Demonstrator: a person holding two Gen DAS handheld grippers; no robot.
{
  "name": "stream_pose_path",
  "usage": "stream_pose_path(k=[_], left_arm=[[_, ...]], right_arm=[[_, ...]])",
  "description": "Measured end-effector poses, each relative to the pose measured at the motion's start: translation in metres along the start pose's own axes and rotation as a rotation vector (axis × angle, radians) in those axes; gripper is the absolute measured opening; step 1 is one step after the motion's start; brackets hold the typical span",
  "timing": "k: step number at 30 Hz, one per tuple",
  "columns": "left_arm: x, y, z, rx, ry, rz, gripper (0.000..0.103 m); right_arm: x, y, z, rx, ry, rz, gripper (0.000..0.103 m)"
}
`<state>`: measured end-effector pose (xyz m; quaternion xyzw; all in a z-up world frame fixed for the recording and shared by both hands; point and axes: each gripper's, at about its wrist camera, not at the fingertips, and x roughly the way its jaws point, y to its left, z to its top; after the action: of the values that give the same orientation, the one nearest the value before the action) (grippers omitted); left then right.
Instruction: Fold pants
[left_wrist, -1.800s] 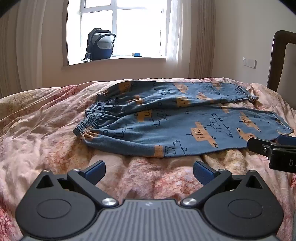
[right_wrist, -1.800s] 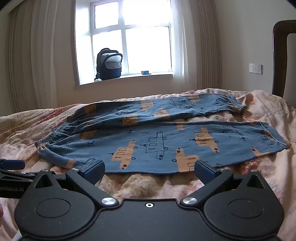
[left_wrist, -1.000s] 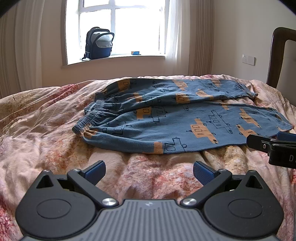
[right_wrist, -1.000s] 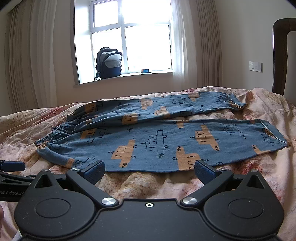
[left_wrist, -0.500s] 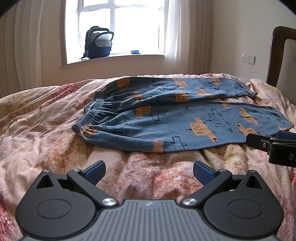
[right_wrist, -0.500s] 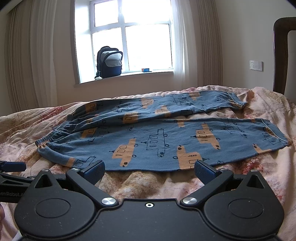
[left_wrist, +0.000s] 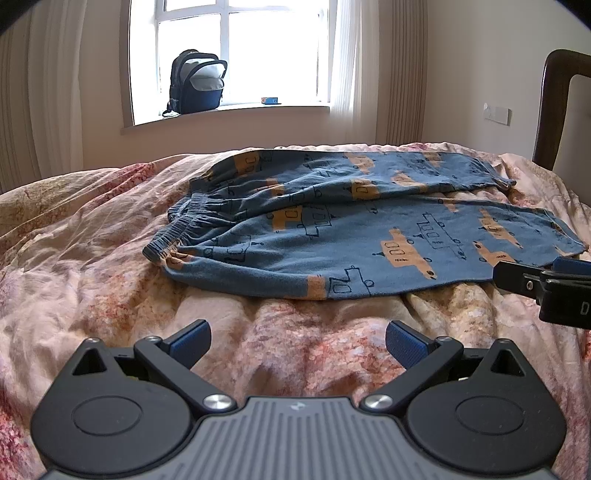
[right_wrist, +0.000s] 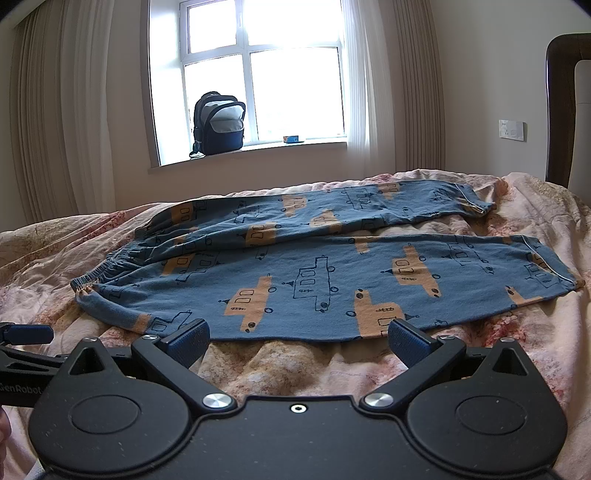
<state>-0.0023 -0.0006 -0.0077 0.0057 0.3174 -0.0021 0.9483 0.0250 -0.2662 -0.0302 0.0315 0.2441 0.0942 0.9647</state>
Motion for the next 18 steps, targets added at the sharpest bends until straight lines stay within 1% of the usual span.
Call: stream_pose_path(k=[18], left_arm=[[0.0017, 0.0008, -0.0008, -0.003, 0.012, 0.002, 0.103]], right_arm=[[0.0005, 0.0003, 0.0001, 0.001, 0.002, 0.000, 0.103]])
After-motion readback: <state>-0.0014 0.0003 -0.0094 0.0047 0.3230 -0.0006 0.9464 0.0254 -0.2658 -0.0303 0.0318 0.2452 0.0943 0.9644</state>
